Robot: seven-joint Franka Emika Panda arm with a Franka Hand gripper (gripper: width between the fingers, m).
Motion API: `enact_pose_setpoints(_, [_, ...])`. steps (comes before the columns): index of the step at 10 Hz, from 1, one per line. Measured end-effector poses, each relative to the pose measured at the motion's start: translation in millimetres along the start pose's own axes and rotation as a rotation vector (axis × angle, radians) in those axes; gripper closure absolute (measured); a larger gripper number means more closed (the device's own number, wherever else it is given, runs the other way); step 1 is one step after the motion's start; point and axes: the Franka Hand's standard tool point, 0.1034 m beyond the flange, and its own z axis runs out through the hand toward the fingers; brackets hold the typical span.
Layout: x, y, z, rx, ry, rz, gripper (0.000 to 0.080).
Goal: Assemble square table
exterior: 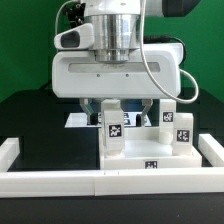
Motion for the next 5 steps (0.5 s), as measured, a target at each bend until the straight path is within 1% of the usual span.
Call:
enact_pose_setpoints(1, [0.6, 0.5, -0.6, -0.007, 0.001, -0.051, 0.015])
enact_pose_setpoints(2, [1.7, 1.4, -2.0, -0.009, 0.005, -0.124, 0.015])
enact_pose_setpoints(4, [2.3, 2.1, -2.4, -0.009, 0.01, -0.133, 0.015])
enact_pose_setpoints(5, [2.2, 2.1, -2.1, -0.009, 0.01, -0.132, 0.0273])
